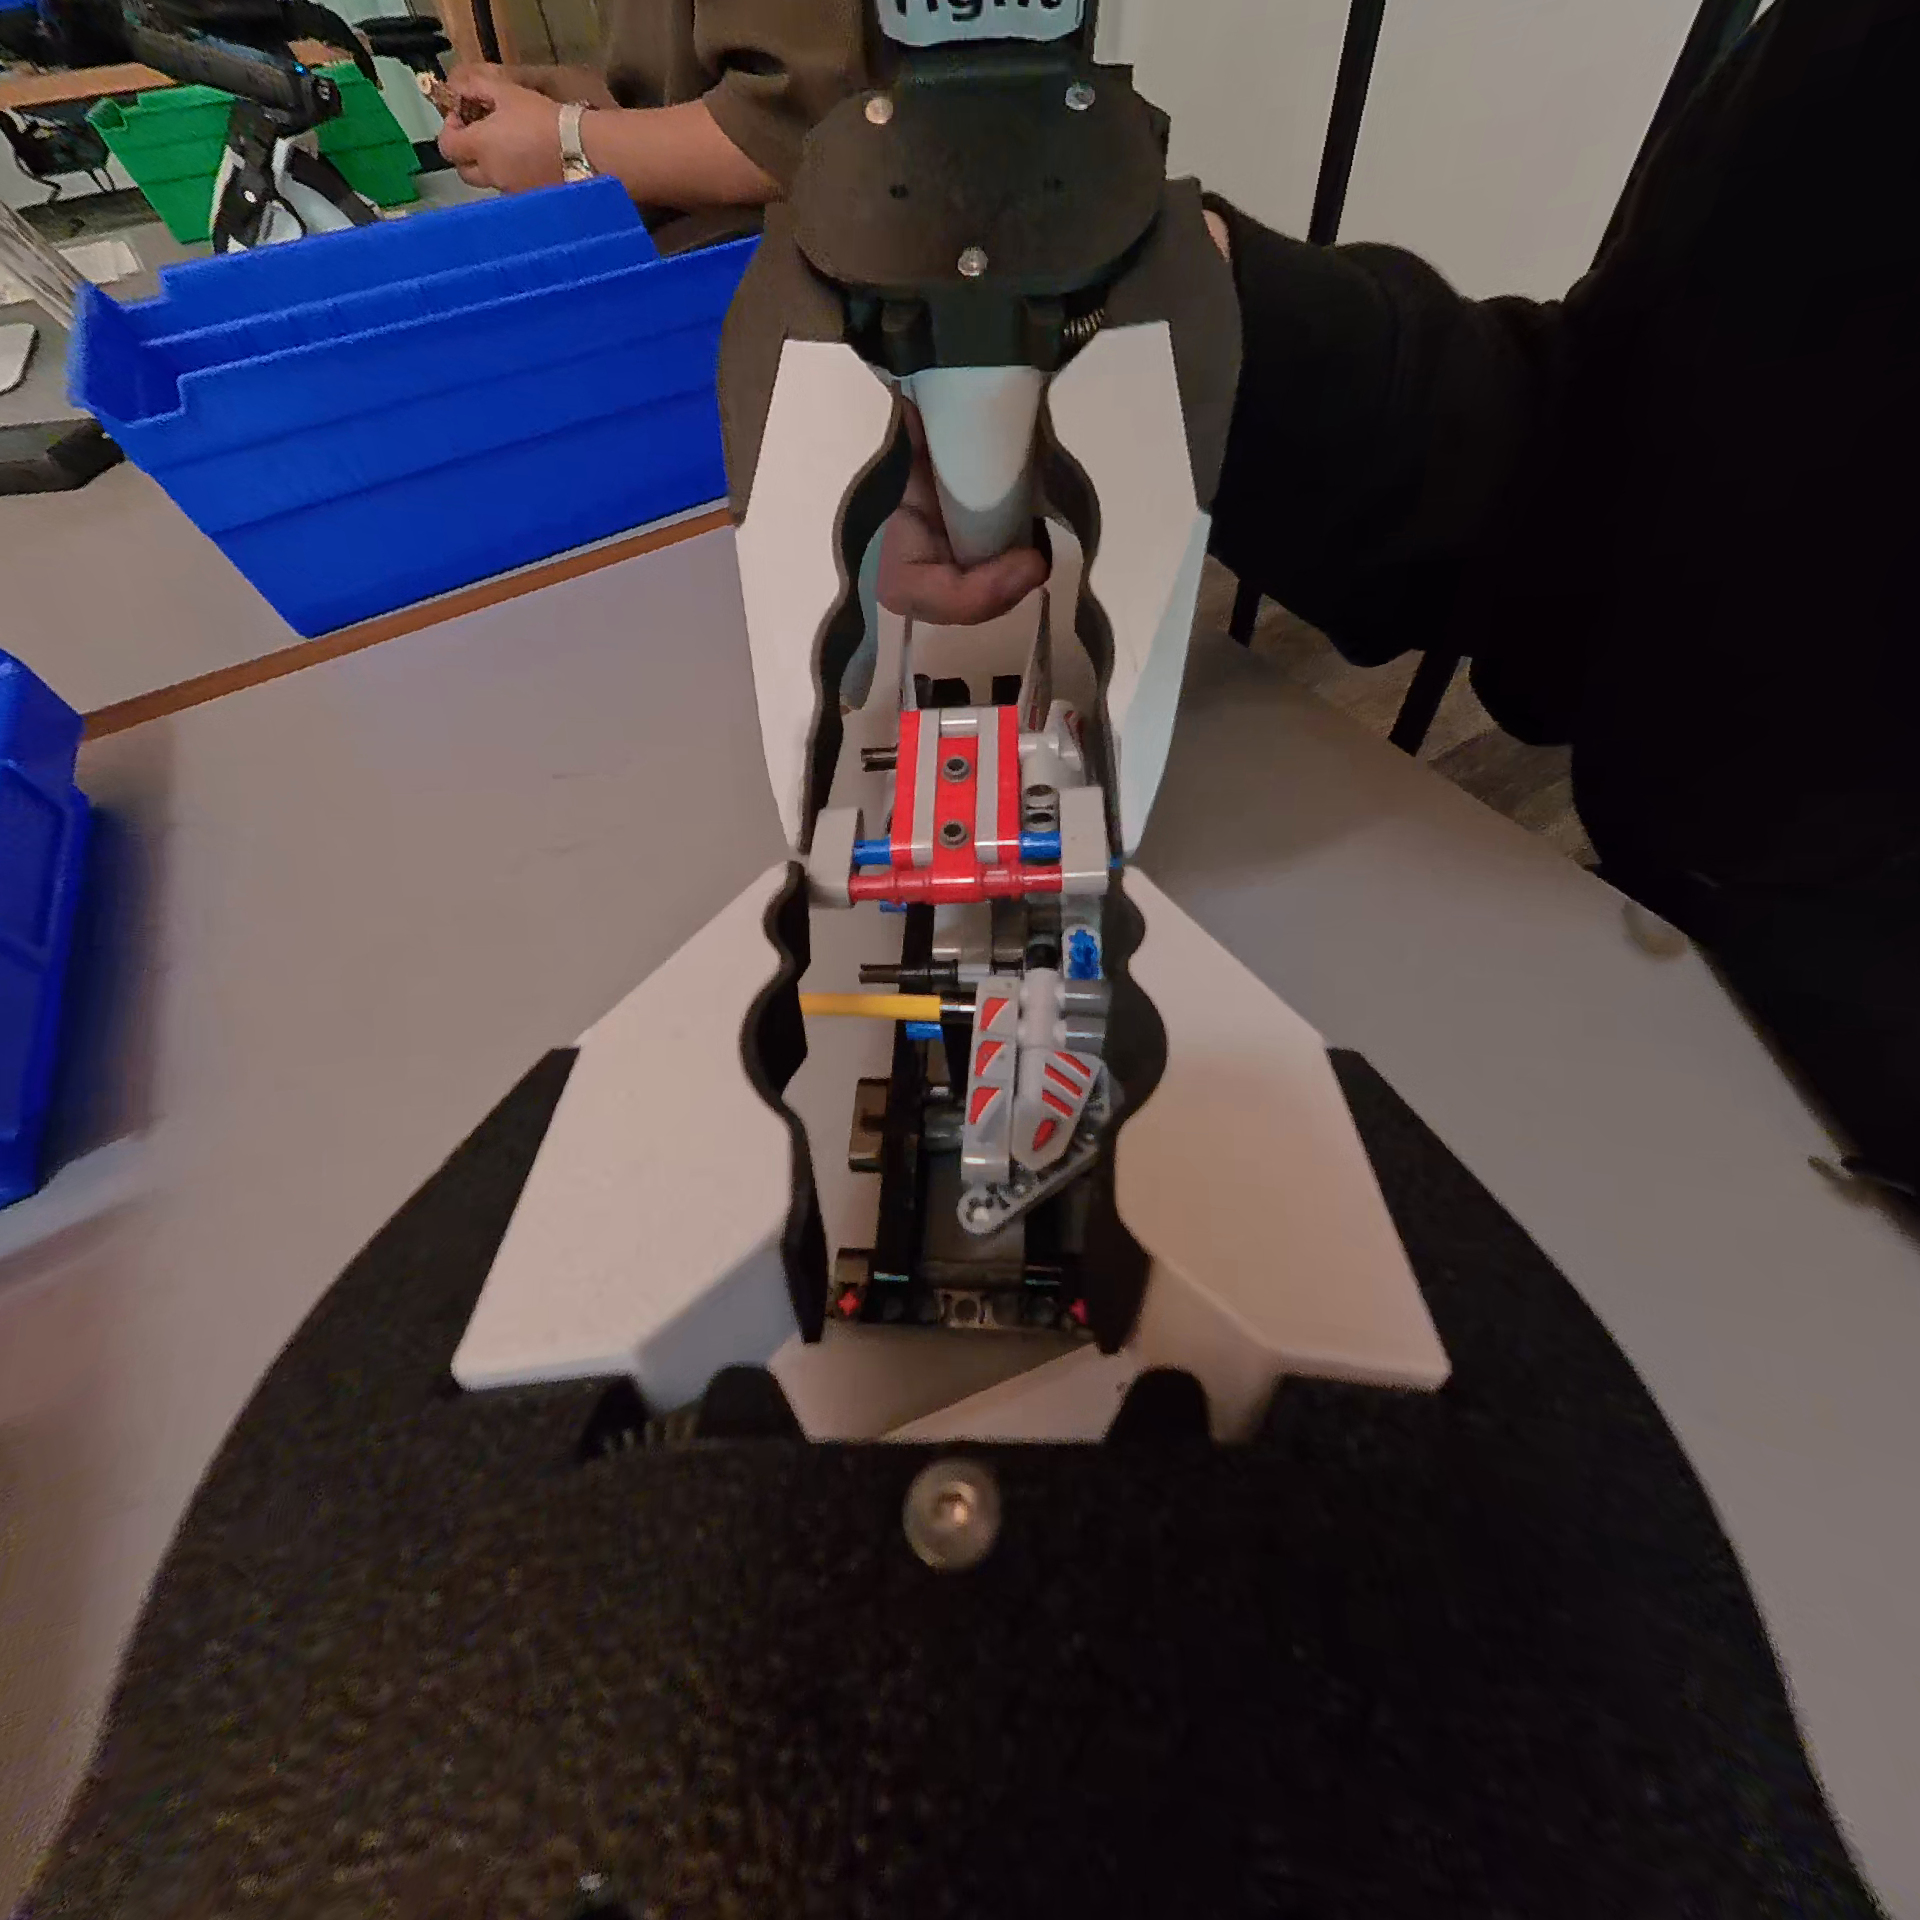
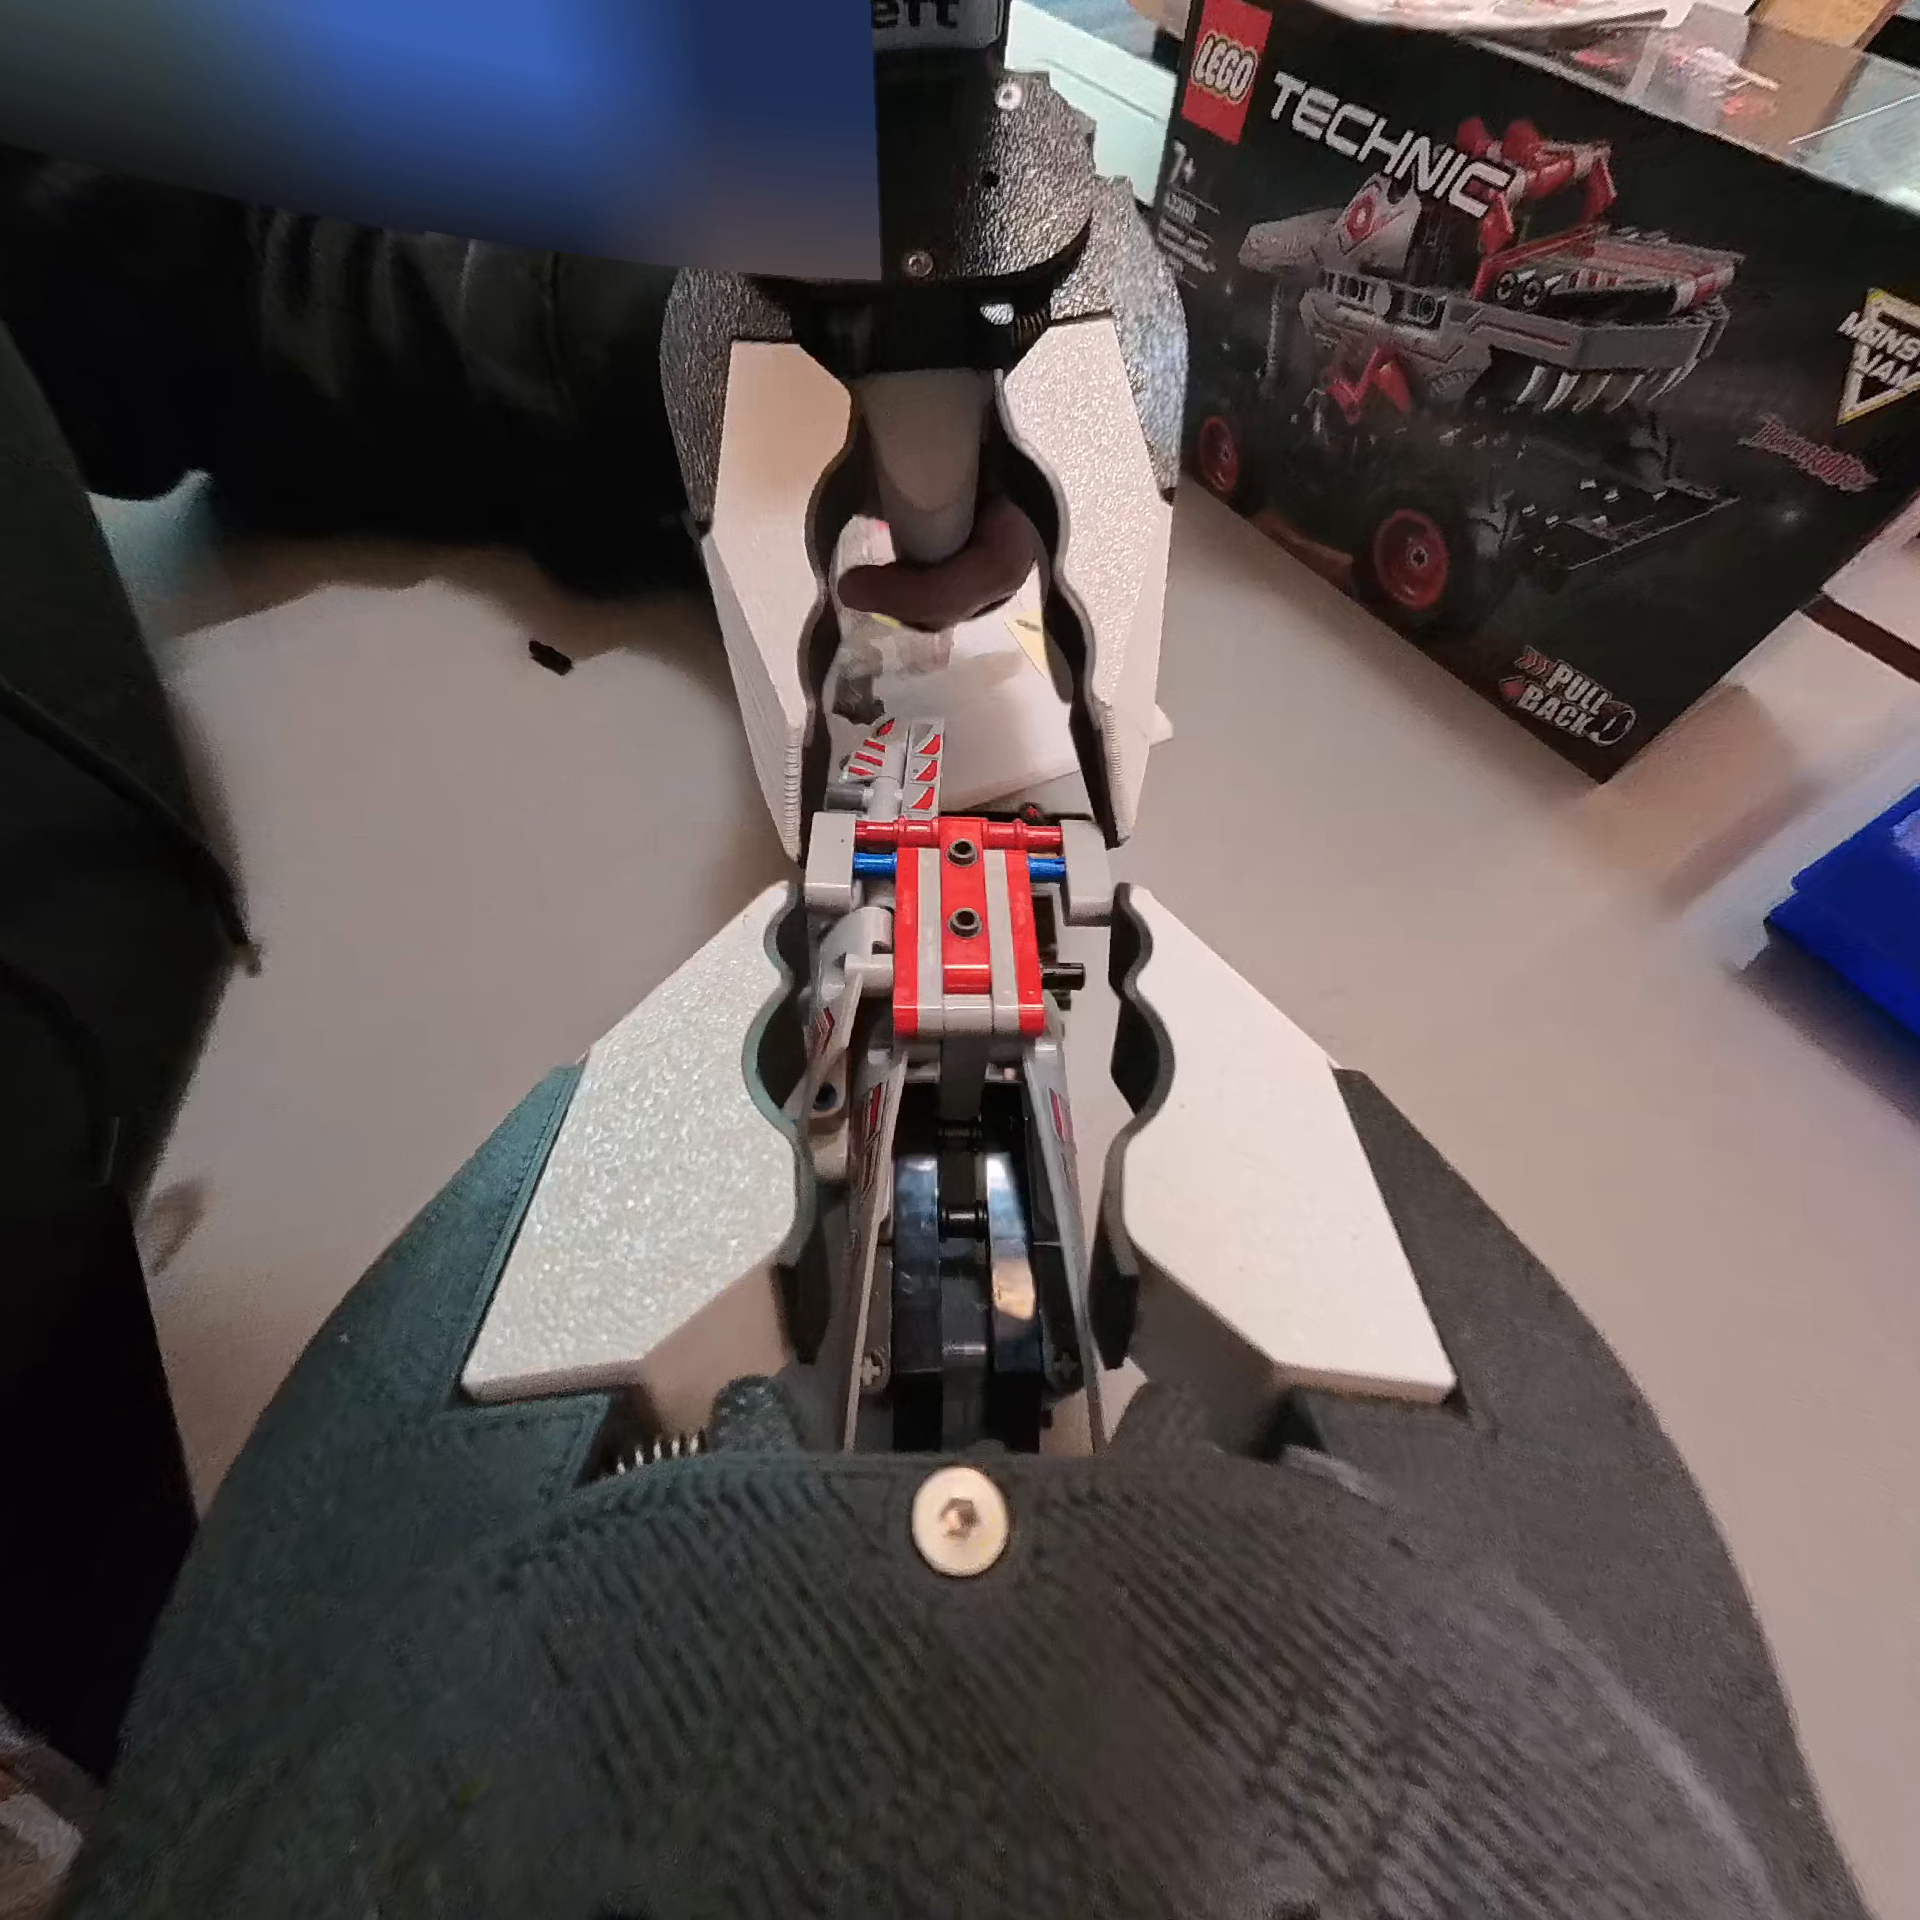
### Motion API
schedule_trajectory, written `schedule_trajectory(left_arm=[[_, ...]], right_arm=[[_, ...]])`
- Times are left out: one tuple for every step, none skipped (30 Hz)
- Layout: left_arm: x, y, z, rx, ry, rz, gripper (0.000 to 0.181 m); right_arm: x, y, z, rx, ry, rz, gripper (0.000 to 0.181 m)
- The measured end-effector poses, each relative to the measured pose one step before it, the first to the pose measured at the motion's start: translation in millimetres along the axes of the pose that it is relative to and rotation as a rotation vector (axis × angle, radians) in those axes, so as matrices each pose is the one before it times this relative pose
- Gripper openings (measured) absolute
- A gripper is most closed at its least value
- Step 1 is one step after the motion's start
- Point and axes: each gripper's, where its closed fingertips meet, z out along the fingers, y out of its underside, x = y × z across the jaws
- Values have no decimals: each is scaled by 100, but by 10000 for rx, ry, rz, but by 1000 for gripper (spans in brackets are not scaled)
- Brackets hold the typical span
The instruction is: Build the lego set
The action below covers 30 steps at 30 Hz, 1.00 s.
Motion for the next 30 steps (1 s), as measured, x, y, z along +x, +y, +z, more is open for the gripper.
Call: schedule_trajectory(left_arm=[[9,14,18,-62,-39,49,55],[-2,3,7,-72,-24,-30,55],[-47,1,4,-87,-33,-8,55],[-20,8,-4,-77,-40,38,55],[-3,1,26,-55,-38,49,55],[44,13,28,-28,-13,22,55],[2,-19,26,-3,-12,-12,55],[-14,-12,5,24,9,-56,55],[-25,-25,-6,63,30,-94,55],[-21,-27,6,108,39,-122,55],[-7,7,0,115,50,-137,55],[-4,21,-24,89,55,-167,55],[-49,6,-25,43,25,-146,55],[-16,-11,-13,4,3,-40,55],[35,10,7,-31,-19,103,55],[75,29,3,-69,-31,185,55],[40,24,5,-78,-56,149,55],[3,13,-2,-63,-40,33,55],[-21,7,-1,-24,-9,-29,55],[-71,11,-4,13,-34,-31,55],[-45,11,13,35,-30,-52,55],[20,10,18,25,15,-77,55],[18,-7,11,23,20,-54,55],[-3,8,-8,15,5,-19,55],[-6,4,-1,26,14,-24,55],[-1,-3,7,49,19,-43,55],[-14,3,8,52,10,-72,55],[-7,24,23,38,33,-134,55],[1,35,9,3,64,-181,55],[-10,29,-7,-18,42,-155,55]], right_arm=[[-4,-245,-60,172,-46,141,57],[-7,-194,-29,146,-40,121,57],[29,-12,10,27,-13,97,57],[48,-17,25,13,21,103,57],[9,-15,6,-11,4,87,57],[3,24,-10,-29,3,22,56],[-35,80,-23,-54,-17,-20,56],[13,30,-15,-32,11,10,56],[20,11,-4,-32,9,62,56],[31,12,-7,-35,6,118,55],[36,-4,-20,-13,5,111,55],[17,10,9,3,-9,69,56],[-3,-11,27,15,-11,56,56],[54,-14,-2,16,12,112,56],[19,53,-12,-46,-9,142,56],[-43,118,-2,-82,-34,154,56],[-62,155,14,-99,-57,160,57],[-33,51,25,-52,-38,73,58],[-44,-9,-1,7,-30,21,57],[16,-5,5,-1,-4,-4,57],[47,-52,1,14,27,-104,57],[51,-48,-30,29,59,-200,56],[-11,-49,-38,17,71,-204,56],[-4,-53,-21,13,66,-157,56],[6,-56,0,11,56,-186,56],[9,-39,-7,7,67,-239,56],[6,-20,-18,-13,56,-198,55],[10,11,-12,-27,44,-121,54],[35,-5,2,2,33,-93,54],[-9,4,24,15,16,-32,54]])
